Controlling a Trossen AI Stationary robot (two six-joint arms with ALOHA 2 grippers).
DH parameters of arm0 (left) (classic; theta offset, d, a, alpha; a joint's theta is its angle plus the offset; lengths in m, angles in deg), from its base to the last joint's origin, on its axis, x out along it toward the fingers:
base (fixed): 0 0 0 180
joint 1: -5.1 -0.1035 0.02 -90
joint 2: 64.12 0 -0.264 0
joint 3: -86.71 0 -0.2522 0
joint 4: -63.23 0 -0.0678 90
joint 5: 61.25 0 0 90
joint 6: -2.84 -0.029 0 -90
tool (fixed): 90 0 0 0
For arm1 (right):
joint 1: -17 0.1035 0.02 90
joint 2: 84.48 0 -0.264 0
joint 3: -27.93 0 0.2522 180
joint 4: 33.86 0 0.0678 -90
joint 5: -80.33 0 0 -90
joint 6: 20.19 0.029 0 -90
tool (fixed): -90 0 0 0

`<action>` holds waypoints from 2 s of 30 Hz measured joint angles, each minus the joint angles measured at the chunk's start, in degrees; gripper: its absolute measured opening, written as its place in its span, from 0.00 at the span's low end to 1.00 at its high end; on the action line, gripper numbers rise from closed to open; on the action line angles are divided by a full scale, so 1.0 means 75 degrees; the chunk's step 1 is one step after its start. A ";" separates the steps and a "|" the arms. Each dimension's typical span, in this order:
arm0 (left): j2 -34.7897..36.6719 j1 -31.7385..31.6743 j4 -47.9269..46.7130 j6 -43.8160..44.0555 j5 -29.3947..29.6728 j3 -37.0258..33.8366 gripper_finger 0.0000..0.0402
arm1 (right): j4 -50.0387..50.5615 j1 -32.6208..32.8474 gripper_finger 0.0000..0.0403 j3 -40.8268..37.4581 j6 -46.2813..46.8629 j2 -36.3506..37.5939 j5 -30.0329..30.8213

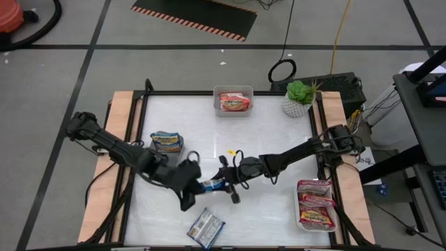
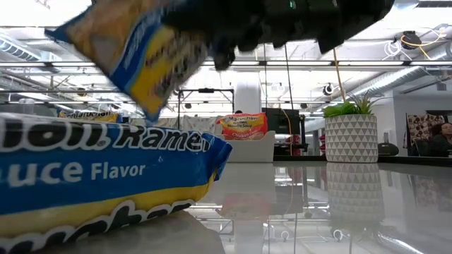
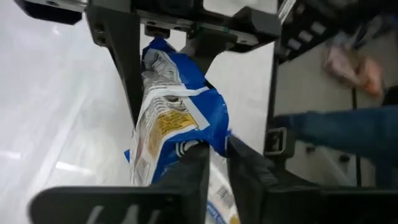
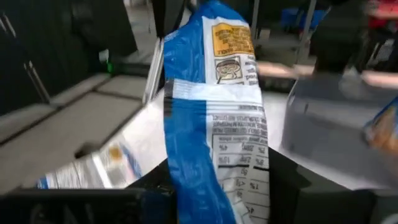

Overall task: Sort Maruchan noodles
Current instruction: Put the left blue noodle pack into the black bin

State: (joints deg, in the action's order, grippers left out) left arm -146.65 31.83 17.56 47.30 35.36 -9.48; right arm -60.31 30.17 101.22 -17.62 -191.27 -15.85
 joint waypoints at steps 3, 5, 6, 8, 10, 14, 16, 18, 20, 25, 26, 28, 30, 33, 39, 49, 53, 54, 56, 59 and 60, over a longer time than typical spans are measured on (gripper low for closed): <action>0.0391 -0.0025 -0.0135 0.0164 0.0556 0.0166 0.24 | 0.0128 -0.0053 0.31 0.0006 0.0152 0.0330 0.0024; 0.0683 -0.0046 -0.0430 0.0240 0.1113 0.0315 0.30 | 0.0430 -0.0072 0.29 0.0006 0.0284 0.0618 0.0052; 0.0811 -0.0053 -0.0528 0.0252 0.1437 0.0415 0.33 | 0.0513 -0.0090 0.28 0.0006 0.0307 0.0751 0.0046; 0.1032 -0.0054 -0.0892 0.0246 0.2029 0.0650 0.39 | 0.0878 -0.0114 0.26 0.0006 0.0354 0.1099 0.0025; 0.1238 -0.0053 -0.1193 0.0125 0.2529 0.0897 0.42 | 0.1161 -0.0139 0.26 0.0006 0.0365 0.1445 0.0044; 0.1532 -0.0048 -0.1729 -0.0227 0.3420 0.1315 0.45 | 0.1923 -0.0263 0.29 0.0006 0.0370 0.2270 0.0446; 0.1670 -0.0048 -0.1791 -0.0481 0.3886 0.1393 0.46 | 0.2215 -0.0379 0.29 0.0006 0.0384 0.2656 0.0451; 0.1791 -0.0049 -0.1751 -0.0777 0.4444 0.1470 0.46 | 0.2524 -0.0510 0.28 0.0006 0.0568 0.3047 0.0452; 0.1884 -0.0079 -0.1635 -0.1157 0.4936 0.1485 0.46 | 0.2565 -0.0657 0.27 0.0006 0.0921 0.3403 0.0457; 0.2034 -0.0310 -0.0506 -0.2045 0.5160 0.1485 0.46 | 0.2053 -0.0945 0.28 0.0006 0.1736 0.4214 0.1320; 0.2038 -0.0342 -0.0160 -0.2267 0.5187 0.1486 0.46 | 0.1848 -0.0994 0.29 0.0006 0.1801 0.4326 0.1471; 0.2024 -0.0355 0.0549 -0.2879 0.5266 0.1488 0.46 | 0.1385 -0.1135 0.30 0.0006 0.1853 0.4481 0.1644; 0.2015 -0.0340 0.1235 -0.3437 0.5354 0.1485 0.46 | 0.0831 -0.1273 0.29 0.0006 0.1856 0.4564 0.1676; 0.2020 -0.0394 0.2376 -0.4253 0.5724 0.1485 0.46 | -0.0204 -0.1410 0.28 0.0006 0.1864 0.4568 0.1664; 0.1980 -0.0665 0.5219 -0.6146 0.5739 0.1485 0.46 | -0.2440 -0.1589 0.29 0.0009 0.2393 0.4504 0.1658; 0.0897 -0.1033 0.7544 -0.6995 0.4320 0.1485 0.46 | -0.4054 -0.1711 0.28 0.0009 0.2745 0.4441 0.2008; 0.0017 -0.1246 0.8747 -0.6865 0.4124 0.1474 0.46 | -0.4517 -0.1738 0.29 0.0009 0.2774 0.4428 0.2555; -0.0202 -0.1303 0.9171 -0.6854 0.4121 0.1474 0.46 | -0.4592 -0.1763 0.29 0.0009 0.2774 0.4434 0.2637; -0.0633 -0.1451 1.0074 -0.6807 0.4116 0.1474 0.46 | -0.4665 -0.1829 0.29 0.0009 0.2798 0.4440 0.2623; -0.1229 -0.1738 1.1232 -0.6491 0.3993 0.1474 0.46 | -0.4662 -0.1911 0.30 0.0009 0.3170 0.4434 0.2435; -0.1389 -0.1856 1.1473 -0.6313 0.3830 0.1474 0.46 | -0.4654 -0.1949 0.30 0.0009 0.3291 0.4434 0.2217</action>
State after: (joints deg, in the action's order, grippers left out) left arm -157.06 17.91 103.60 -0.05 64.09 1.57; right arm -95.21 15.56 101.28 7.06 -158.02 0.78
